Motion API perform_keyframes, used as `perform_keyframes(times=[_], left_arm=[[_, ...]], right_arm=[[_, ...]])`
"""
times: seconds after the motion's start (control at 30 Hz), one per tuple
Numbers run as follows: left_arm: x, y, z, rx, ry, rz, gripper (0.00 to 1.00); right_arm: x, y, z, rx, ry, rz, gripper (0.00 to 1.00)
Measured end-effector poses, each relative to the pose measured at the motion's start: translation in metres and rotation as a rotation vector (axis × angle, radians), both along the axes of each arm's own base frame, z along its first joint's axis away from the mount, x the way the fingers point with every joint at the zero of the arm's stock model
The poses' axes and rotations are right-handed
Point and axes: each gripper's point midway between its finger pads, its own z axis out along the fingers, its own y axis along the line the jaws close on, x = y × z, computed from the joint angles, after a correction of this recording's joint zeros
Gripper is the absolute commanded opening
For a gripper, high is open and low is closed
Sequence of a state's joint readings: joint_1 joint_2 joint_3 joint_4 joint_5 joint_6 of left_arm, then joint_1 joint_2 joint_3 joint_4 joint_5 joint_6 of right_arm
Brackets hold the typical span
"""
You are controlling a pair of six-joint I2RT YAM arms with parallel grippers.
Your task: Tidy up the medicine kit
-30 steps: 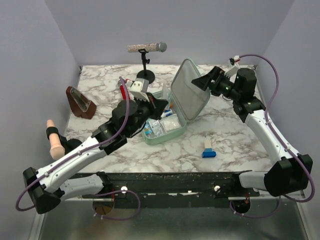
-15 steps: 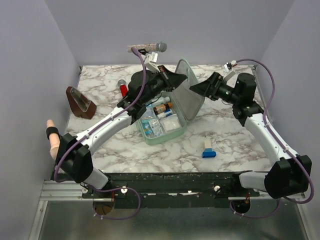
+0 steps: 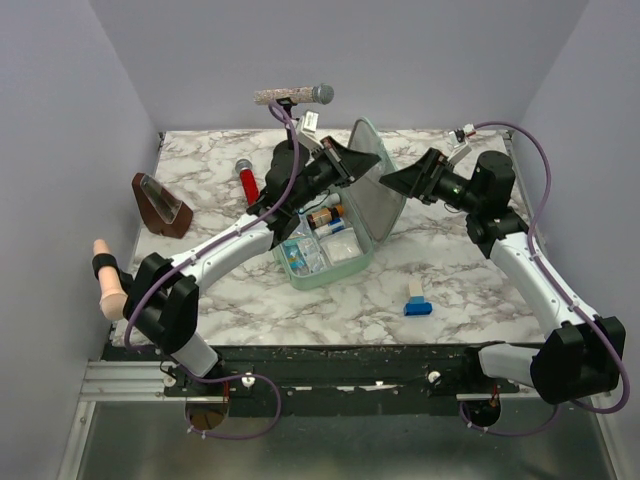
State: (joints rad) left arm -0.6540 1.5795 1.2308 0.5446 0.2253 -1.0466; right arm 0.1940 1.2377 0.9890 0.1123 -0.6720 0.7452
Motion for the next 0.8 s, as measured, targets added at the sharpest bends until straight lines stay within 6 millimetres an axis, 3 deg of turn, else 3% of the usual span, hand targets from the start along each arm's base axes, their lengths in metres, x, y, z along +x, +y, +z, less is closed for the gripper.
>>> perform_keyframes(times=[0.13,0.3,0.33,0.43,0.53,0.67,0.8], left_arm=[[0.003,0.004,-0.027,0.018,0.053,0.017,0.0],[0.01,0.009,-0.029,0.028,0.062,0.051,0.0],[0.011,0.009,-0.029,0.032,0.066,0.058,0.05],[0.022,0.01,-0.033,0.076,0.085,0.095,0.56],[0.033,0.006,-0.038,0.119,0.106,0.111,0.99],[0.037,0.008,-0.054,0.188,0.137,0.121,0.99],[0.033,0.017,-0.056,0.251,0.139,0.139,0.99]], right_arm=[[0.0,0.0,0.0,0.0,0.0,0.0,0.96],[0.0,0.0,0.0,0.002,0.002,0.0,0.96],[0.0,0.0,0.0,0.003,0.002,-0.001,0.96],[0.0,0.0,0.0,0.003,0.003,0.0,0.96],[0.0,0.0,0.0,0.004,0.003,-0.001,0.96],[0.0,0.0,0.0,0.003,0.003,-0.001,0.95],[0.0,0.0,0.0,0.0,0.001,-0.001,0.94]])
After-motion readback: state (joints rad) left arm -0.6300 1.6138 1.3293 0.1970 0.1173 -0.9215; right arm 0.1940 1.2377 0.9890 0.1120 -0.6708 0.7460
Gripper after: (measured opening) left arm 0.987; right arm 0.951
